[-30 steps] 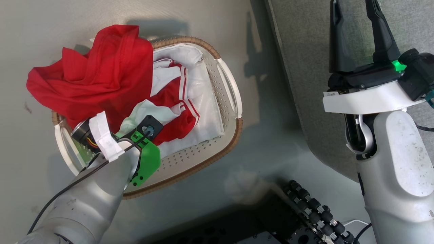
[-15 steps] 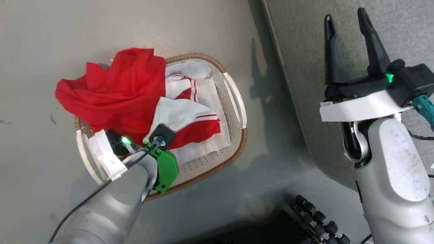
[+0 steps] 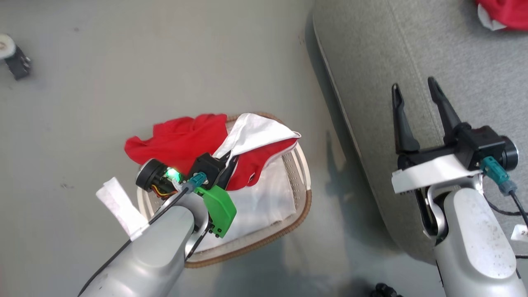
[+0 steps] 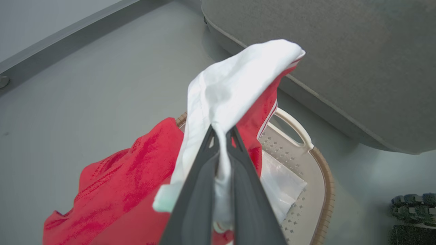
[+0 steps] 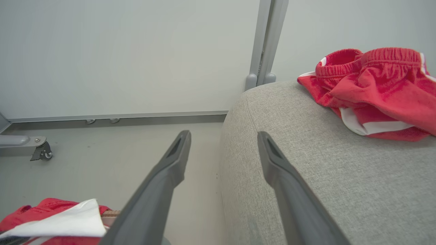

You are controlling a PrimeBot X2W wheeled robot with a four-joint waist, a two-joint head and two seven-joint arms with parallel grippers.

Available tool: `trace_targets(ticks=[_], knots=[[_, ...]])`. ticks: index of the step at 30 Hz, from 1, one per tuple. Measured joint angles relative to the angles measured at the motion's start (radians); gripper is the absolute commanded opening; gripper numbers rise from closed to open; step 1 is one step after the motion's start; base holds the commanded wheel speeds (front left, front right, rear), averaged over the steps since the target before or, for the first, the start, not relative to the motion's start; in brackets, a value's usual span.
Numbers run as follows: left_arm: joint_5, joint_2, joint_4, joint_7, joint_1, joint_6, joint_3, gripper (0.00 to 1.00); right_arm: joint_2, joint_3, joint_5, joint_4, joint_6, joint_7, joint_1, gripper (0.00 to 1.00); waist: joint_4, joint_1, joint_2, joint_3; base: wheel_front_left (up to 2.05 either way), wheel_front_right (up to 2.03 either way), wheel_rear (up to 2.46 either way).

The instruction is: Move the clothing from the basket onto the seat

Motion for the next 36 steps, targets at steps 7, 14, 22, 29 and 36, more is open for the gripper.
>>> trace_targets(ticks=[7,14,22,29,36], knots=[[0.03,0.076,-0.209,0.0,0.057,0.035,0.054,0.0,0.0,-0.017,-0.026,0.032,0.0,0.0,0.074,1.0,0.027,-0.0001,0.0,-0.145,0.0,0.0,0.0],[0.044,0.128,-0.338,0.02,0.043,0.056,0.073,0.0,0.0,-0.011,-0.035,0.056,0.0,0.0,0.125,1.0,0.051,0.0,0.0,-0.281,0.0,0.0,0.0],[0.053,0.181,-0.449,0.1,-0.064,0.06,0.097,0.0,-0.001,0.028,-0.035,0.079,0.0,0.0,0.164,1.0,0.063,-0.0001,0.0,-0.407,0.0,0.0,0.0],[0.053,0.212,-0.5,0.159,-0.183,0.042,0.118,0.0,0.0,0.076,-0.031,0.094,0.0,0.0,0.181,1.0,0.054,-0.0001,0.0,-0.479,0.0,0.0,0.0],[0.05,0.219,-0.526,0.192,-0.263,0.028,0.136,0.0,-0.001,0.11,-0.029,0.1,0.0,0.0,0.19,1.0,0.039,-0.0001,0.0,-0.515,0.0,0.0,0.0]])
